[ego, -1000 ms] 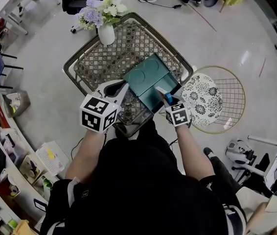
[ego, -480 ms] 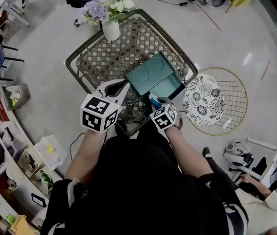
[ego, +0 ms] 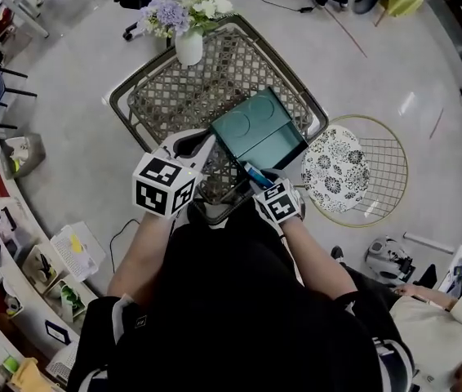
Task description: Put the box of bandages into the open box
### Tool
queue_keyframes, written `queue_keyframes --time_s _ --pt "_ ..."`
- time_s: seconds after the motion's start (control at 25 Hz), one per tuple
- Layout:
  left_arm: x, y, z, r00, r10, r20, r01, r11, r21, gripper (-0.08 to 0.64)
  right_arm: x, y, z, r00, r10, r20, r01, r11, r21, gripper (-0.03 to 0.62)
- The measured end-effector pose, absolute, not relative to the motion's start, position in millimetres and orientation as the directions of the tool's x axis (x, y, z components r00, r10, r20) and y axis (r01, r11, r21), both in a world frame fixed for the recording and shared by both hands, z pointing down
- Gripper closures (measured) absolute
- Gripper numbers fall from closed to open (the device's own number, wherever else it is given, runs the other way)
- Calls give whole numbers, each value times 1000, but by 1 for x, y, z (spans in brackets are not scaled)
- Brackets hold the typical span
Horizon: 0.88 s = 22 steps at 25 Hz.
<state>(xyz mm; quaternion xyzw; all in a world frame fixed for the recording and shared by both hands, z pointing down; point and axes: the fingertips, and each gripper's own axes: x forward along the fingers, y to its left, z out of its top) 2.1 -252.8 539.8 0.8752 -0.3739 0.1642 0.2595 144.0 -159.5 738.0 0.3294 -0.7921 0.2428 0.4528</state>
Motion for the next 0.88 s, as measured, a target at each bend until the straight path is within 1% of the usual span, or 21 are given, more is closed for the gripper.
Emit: queue_keyframes --time_s 0.2,0.48,0.8,0.88 --pt "1 -253 542 670 -571 475 -739 -577 347 532 143 -154 728 -388 -295 873 -737 668 -101 433" --pt "5 -246 547 665 -570 483 -744 -566 357 532 125 -134 736 -412 -231 881 -680 722 -129 434" --pt "2 -244 557 650 -563 512 -757 -545 361 532 127 -169 748 -416 -279 865 -740 657 -145 425" --pt "4 -243 559 647 -558 519 -758 -542 362 532 136 -180 753 -406 -281 869 -763 627 -154 434"
